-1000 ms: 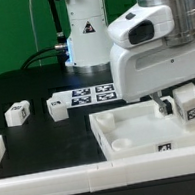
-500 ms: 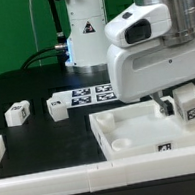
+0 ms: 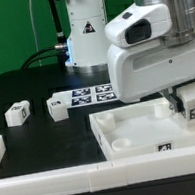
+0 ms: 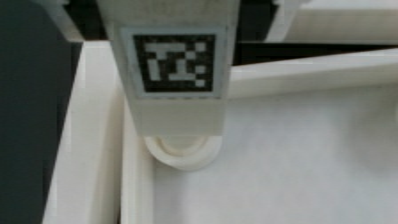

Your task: Assemble one leg

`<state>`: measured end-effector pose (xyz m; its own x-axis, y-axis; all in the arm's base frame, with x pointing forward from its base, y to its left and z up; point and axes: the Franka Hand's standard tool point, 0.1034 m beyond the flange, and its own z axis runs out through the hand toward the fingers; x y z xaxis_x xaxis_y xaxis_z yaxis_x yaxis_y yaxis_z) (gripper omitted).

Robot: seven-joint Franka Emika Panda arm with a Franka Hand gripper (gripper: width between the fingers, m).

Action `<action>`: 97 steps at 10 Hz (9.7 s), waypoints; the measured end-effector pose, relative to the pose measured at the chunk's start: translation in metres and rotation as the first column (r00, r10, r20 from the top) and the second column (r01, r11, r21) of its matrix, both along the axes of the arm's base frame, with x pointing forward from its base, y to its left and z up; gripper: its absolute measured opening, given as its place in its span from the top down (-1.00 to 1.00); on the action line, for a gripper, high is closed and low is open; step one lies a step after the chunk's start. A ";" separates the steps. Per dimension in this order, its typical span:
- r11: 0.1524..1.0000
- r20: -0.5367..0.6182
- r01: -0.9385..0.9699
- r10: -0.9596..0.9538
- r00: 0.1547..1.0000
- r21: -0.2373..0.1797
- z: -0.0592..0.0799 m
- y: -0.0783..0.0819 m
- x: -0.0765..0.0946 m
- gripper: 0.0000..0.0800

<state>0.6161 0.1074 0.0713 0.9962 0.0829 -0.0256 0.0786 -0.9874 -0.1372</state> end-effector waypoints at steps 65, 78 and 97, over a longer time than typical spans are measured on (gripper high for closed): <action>0.903 0.064 0.426 -0.423 0.904 -0.057 -0.010 0.022 -0.014 -0.62; 0.619 0.052 0.783 -0.782 0.622 -0.063 -0.013 0.012 -0.014 0.33; 0.718 0.047 0.694 -0.692 0.720 -0.051 -0.017 0.014 -0.015 -0.62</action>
Offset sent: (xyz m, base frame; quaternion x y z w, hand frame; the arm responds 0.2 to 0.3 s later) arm -0.0164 -0.0036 0.0010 -0.0097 0.0327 0.2485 0.9680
